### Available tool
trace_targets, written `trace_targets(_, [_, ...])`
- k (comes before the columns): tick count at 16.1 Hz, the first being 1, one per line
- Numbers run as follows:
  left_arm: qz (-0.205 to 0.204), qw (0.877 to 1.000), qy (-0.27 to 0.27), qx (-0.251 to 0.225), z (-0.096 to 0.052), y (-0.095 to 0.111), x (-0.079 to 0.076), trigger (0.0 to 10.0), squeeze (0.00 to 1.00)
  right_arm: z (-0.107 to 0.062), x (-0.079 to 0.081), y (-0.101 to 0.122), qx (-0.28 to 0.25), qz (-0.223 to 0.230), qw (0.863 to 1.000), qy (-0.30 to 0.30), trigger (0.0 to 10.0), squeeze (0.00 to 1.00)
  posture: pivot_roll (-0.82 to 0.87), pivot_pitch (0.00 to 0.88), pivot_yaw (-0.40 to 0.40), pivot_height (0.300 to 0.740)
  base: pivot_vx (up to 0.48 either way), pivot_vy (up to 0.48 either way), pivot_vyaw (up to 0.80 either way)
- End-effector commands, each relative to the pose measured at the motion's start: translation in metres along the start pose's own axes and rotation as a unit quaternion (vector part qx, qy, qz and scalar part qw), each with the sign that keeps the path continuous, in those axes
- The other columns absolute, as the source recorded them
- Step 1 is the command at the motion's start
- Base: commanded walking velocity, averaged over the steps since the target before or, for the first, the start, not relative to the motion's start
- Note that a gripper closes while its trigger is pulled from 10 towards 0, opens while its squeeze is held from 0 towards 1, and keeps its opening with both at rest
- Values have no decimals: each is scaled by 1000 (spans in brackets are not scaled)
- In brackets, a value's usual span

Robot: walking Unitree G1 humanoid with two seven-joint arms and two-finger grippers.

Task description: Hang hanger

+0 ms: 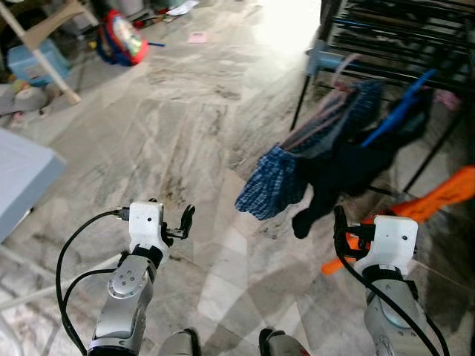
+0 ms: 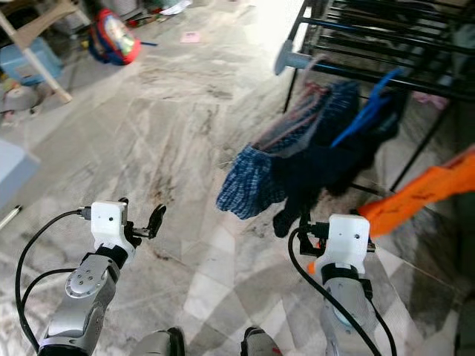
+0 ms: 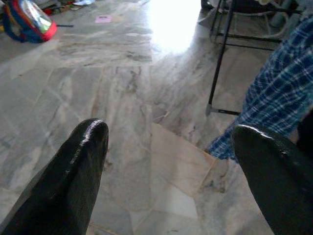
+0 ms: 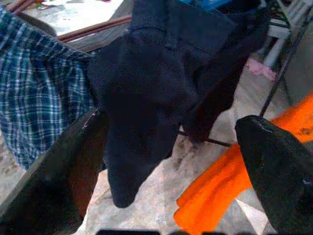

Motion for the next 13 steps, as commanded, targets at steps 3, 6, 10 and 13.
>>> trace_targets(3, [0, 1000, 4, 18, -3, -9, 3, 10000, 0, -1, 3, -6, 13, 9, 1000, 5, 10000, 0, 9, 249, 28, 740, 0, 0, -775])
trace_targets(6, [5, 1000, 1, 12, 0, -5, 5, 10000, 0, -2, 6, -6, 11, 14, 1000, 12, 10000, 0, 18, 254, 25, 740, 0, 0, 0])
trace_targets(10, [10, 1000, -5, -9, 8, 15, 6, 10000, 0, 0, 19, -11, 17, 13, 999, 38, 10000, 0, 53, 251, 22, 740, 0, 0, 0])
trace_targets(13, [19, 999, -11, -28, 12, 32, 8, 10000, 0, 6, 28, -10, 13, 19, 998, 56, 10000, 0, 72, 231, 33, 740, 0, 0, 0])
Point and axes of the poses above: a point about 5 cm out from each wrist's last joint towards the gripper, its own z axis pointing out of the wrist towards the gripper, its own y axis along the axis of the wrist's last joint, x = y × z, the point moved 5 cm from there along z, pointing out of the wrist towards the gripper, and after that the axes turned 3 degrees about -z, right-handed, at the moved point
